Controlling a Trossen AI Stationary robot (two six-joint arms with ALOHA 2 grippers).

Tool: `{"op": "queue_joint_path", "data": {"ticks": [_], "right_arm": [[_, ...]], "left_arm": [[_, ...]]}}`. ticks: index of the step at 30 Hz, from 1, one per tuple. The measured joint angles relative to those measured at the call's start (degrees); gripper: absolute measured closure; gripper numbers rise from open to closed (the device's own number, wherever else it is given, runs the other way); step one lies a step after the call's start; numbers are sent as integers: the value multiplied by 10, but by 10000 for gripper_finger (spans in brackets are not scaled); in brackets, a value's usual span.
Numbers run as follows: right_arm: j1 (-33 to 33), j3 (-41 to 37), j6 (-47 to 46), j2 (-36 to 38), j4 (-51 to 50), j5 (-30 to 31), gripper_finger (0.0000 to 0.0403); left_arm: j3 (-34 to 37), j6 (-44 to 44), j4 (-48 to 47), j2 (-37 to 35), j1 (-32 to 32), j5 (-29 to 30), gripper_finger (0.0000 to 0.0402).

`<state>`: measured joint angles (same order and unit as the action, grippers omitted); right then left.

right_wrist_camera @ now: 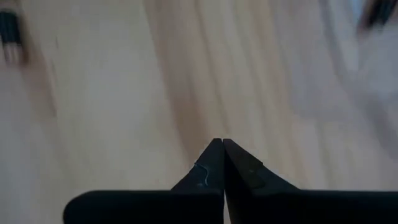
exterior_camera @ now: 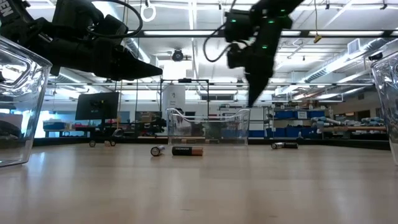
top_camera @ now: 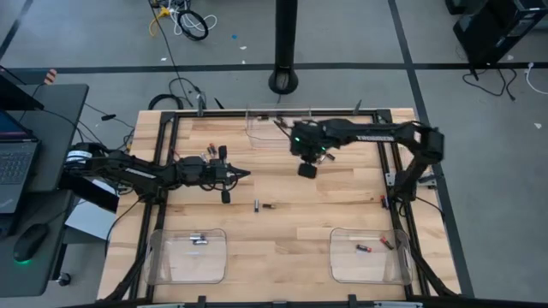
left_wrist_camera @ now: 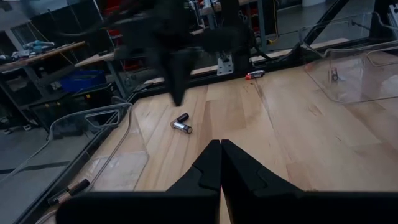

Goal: Sort batteries
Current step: Put the silver battery into the bottom left transparent bin

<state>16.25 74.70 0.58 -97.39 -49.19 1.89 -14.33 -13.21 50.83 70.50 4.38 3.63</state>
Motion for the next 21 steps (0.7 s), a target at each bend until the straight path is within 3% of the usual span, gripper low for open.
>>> {"op": "queue_joint_path", "data": {"ticks": [12,18,21], "right_arm": [[-62,-190,-157,206,-96,-5,396],[-87,-232,-258,255,-220,-14,387],[-100,-249,-256,258,-264,-15,379]], "left_arm": [[0,3,1,0,0,0,388],[0,3,1,0,0,0,388],[0,3,1,0,0,0,388]]}}
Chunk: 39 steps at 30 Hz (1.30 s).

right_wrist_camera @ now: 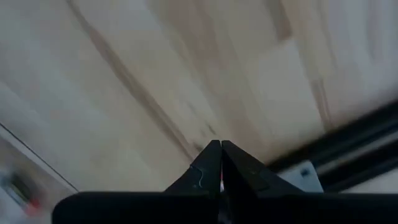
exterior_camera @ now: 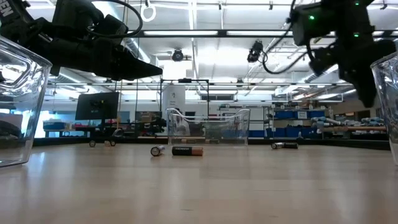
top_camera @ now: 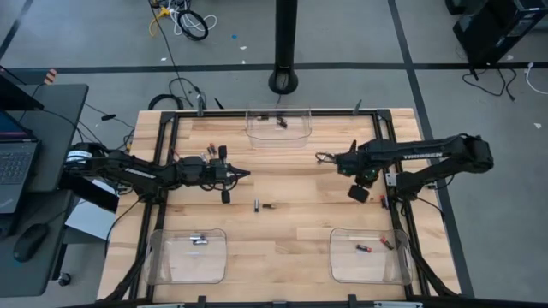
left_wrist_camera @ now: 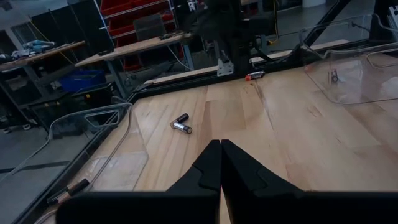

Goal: Sort batteries
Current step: Put the silver battery into the bottom left transparent bin

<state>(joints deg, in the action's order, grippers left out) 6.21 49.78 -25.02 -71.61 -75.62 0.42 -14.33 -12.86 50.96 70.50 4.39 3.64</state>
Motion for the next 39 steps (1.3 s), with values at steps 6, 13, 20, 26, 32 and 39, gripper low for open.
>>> {"op": "queue_joint_path", "data": {"ticks": [6,13,20,26,32,39], "right_arm": [[-11,-59,73,-14,-15,-56,394],[-15,-71,116,-86,-4,-65,391],[-21,-72,173,-175,-4,-47,394],[-23,-72,186,-233,-2,-46,394],[-50,-50,188,-220,-1,-45,394],[-84,7,142,-133,108,-30,396]], "left_arm": [[0,0,-1,0,0,0,388],[0,0,-2,0,0,0,388],[0,0,-4,0,0,0,388],[0,0,-4,0,0,0,388],[-4,27,-15,0,1,10,388],[-121,28,-304,-8,-3,-27,392]]}}
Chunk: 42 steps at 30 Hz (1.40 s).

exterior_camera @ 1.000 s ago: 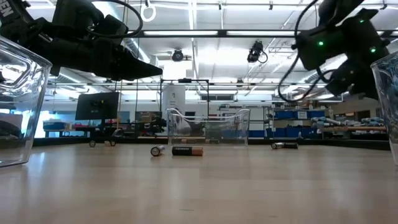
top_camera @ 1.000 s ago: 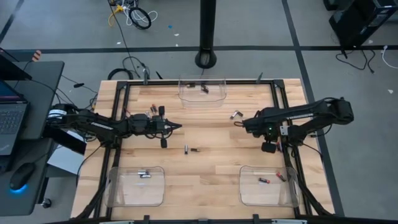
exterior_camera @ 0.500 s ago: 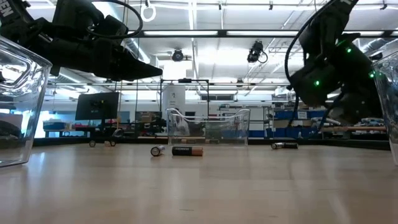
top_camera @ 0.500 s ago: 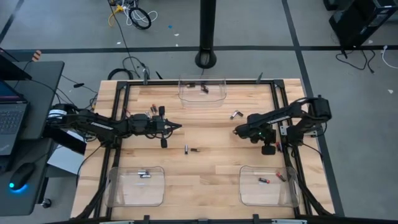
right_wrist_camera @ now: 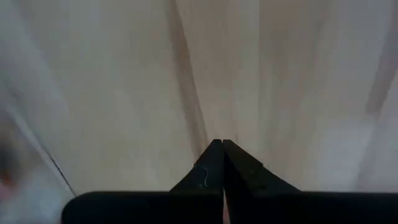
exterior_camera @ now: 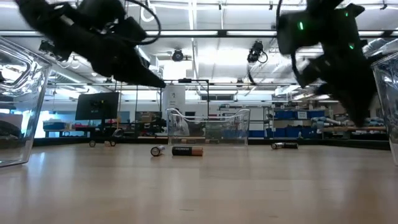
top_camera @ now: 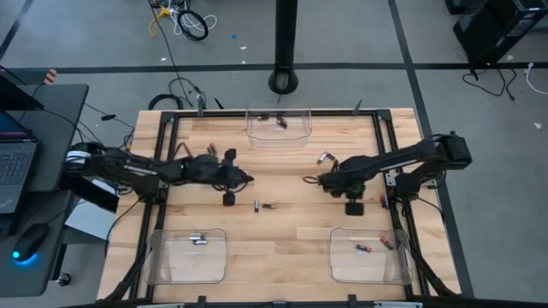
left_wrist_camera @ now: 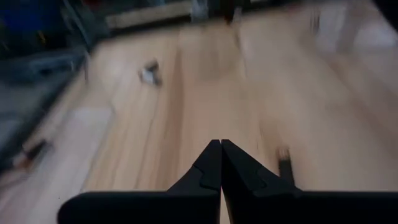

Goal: Sort batteries
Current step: Put the silver battery into the bottom left transparent bin

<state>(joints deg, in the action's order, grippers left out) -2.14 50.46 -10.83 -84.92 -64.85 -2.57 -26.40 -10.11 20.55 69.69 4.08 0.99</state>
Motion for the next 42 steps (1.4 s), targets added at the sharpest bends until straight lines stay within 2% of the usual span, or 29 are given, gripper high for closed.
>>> {"op": "queue_joint_path", "data": {"ticks": [5,10,17,23,29,34,42], "right_arm": [[-11,0,-9,67,168,14,396],[-17,-33,47,116,326,42,396],[-3,-101,93,129,492,42,395],[1,-160,112,129,636,42,395],[1,-209,108,129,716,41,395],[1,-218,91,128,723,41,395],[-1,-218,89,128,730,40,395]], "left_arm": [[-121,53,-263,0,0,63,394],[-208,104,-471,0,4,131,395],[-232,179,-673,0,60,140,395],[-232,201,-725,0,119,126,396],[-232,141,-757,0,155,100,380],[-232,135,-759,0,160,100,323],[-227,163,-757,0,175,110,198]]}}
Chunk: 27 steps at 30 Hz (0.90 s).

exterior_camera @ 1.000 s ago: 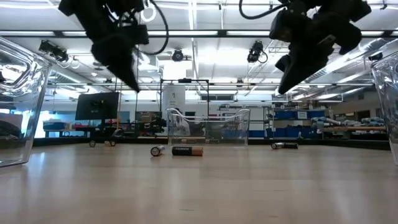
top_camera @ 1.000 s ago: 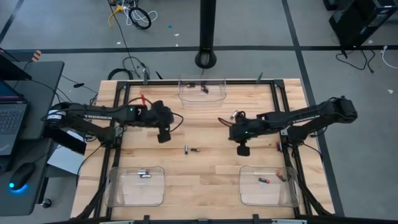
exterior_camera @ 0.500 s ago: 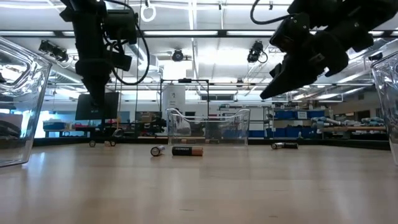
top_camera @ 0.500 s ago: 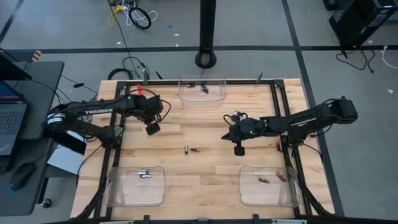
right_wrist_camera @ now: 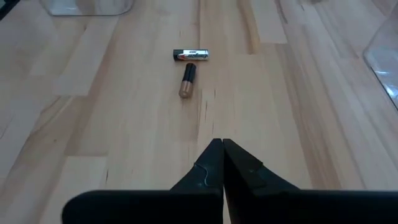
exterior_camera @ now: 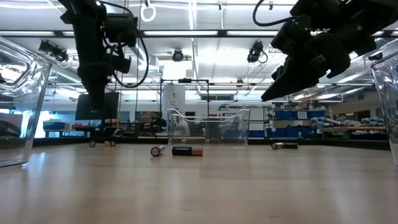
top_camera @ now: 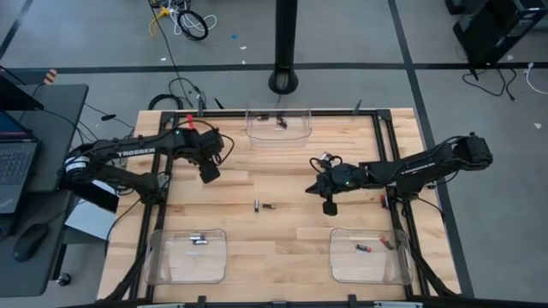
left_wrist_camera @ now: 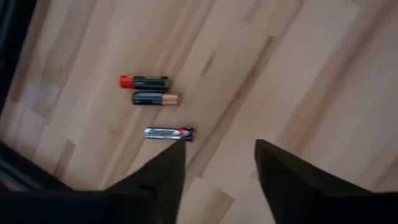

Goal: Sort batteries
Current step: Put the silver battery into the bottom left transparent bin

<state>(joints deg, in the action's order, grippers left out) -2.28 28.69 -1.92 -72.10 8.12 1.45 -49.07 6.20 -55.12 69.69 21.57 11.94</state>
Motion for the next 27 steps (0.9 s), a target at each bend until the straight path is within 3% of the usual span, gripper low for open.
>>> {"op": "queue_joint_path", "data": {"ticks": [4,8,16,27], "right_arm": [[0,0,0,0,4,0,395],[0,0,0,0,5,-4,395],[0,0,0,0,17,-15,395],[0,0,0,0,17,-15,395]], "left_arm": [[31,0,9,1,31,4,152],[63,8,39,1,71,3,134],[71,137,83,1,159,-58,148],[87,155,96,32,201,-95,163]]}}
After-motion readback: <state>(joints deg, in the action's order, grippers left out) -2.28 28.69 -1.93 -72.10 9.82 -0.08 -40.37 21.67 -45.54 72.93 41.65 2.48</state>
